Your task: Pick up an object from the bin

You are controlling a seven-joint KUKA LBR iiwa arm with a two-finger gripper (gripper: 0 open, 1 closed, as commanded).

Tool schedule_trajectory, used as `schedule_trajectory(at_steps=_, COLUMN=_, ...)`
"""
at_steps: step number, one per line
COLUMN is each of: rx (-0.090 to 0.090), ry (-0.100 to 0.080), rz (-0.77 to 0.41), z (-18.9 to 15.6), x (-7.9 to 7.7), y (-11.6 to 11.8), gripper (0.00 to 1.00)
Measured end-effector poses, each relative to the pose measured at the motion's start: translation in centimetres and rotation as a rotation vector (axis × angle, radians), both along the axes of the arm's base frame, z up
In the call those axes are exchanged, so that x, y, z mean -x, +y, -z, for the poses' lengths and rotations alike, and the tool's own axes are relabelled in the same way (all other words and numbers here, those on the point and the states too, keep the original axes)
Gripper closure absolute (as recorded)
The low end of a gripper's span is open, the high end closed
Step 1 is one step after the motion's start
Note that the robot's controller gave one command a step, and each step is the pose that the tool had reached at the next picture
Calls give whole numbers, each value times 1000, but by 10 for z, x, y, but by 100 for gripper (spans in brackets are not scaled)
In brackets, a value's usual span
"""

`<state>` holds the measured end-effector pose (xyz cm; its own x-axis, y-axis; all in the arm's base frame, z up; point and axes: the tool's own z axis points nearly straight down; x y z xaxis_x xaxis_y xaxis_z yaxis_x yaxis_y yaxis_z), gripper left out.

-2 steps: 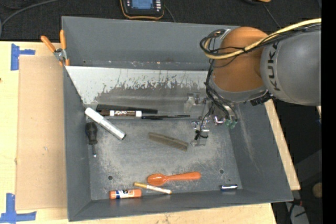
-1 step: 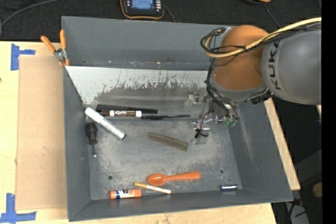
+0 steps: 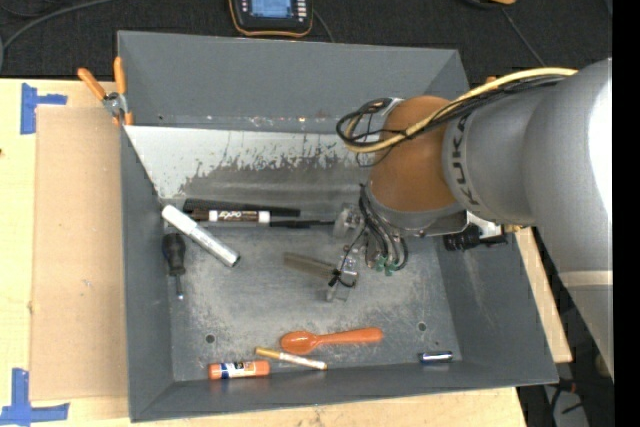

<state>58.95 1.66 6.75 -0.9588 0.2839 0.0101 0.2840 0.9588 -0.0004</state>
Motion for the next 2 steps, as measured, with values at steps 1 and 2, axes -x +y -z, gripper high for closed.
schedule_trajectory(at_steps=1, rx=1, ry=-11, rz=-95, z=-57, x=-1, y=1, gripper=0)
schedule_trajectory(at_steps=2, rx=2, ry=7, rz=84, z=-31, x=16, y=-6, gripper=0)
